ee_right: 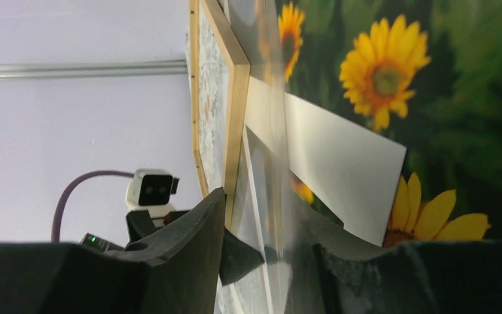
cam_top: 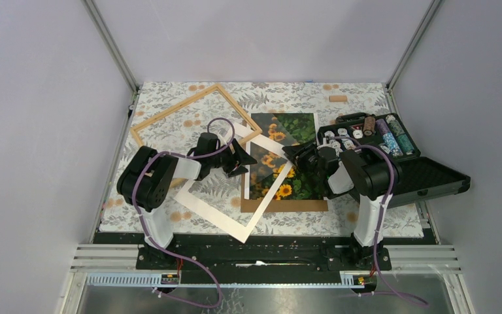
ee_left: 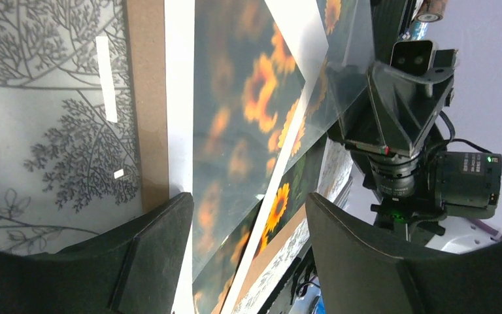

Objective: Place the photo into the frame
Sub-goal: Pick up the photo frame item at the center of the board.

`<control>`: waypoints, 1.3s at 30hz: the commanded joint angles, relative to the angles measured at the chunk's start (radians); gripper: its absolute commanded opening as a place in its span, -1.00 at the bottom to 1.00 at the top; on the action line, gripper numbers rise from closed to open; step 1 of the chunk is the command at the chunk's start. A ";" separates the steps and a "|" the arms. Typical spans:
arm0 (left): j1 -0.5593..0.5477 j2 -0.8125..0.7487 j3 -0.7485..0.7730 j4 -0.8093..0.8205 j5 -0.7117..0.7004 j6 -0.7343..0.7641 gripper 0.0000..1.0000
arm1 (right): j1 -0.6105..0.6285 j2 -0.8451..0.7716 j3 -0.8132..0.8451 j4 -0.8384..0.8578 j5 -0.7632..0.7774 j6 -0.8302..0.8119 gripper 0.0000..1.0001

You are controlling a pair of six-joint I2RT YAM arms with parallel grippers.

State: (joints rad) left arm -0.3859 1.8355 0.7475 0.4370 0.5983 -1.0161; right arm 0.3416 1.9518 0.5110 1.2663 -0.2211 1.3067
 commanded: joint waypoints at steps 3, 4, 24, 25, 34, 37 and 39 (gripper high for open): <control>-0.015 -0.077 -0.034 -0.260 -0.035 0.135 0.52 | 0.016 0.045 0.014 0.188 0.137 -0.080 -0.25; -0.015 -0.105 -0.011 -0.292 -0.021 0.152 0.53 | 0.015 0.051 0.011 0.210 0.147 -0.089 -0.34; 0.314 -0.378 0.316 -0.803 -0.241 0.405 0.87 | -0.005 -0.697 0.191 -0.926 0.418 -0.580 -1.00; 0.314 -0.354 0.329 -0.816 -0.246 0.427 0.86 | -0.007 -0.729 0.226 -0.982 0.413 -0.622 -1.00; 0.140 -0.081 0.513 -0.995 -0.607 0.691 0.73 | -0.010 -0.814 0.703 -1.422 0.229 -0.930 -1.00; 0.096 -0.011 0.562 -1.020 -0.719 0.762 0.68 | -0.009 -0.807 0.786 -1.476 0.130 -0.960 -1.00; 0.082 0.016 0.580 -1.019 -0.746 0.801 0.56 | -0.009 -0.815 0.797 -1.486 0.108 -0.972 -1.00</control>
State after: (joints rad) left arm -0.2787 1.8202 1.2522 -0.5430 0.0284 -0.3561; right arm 0.3374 1.1625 1.2491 -0.1051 -0.0086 0.4339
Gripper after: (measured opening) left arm 0.827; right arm 0.017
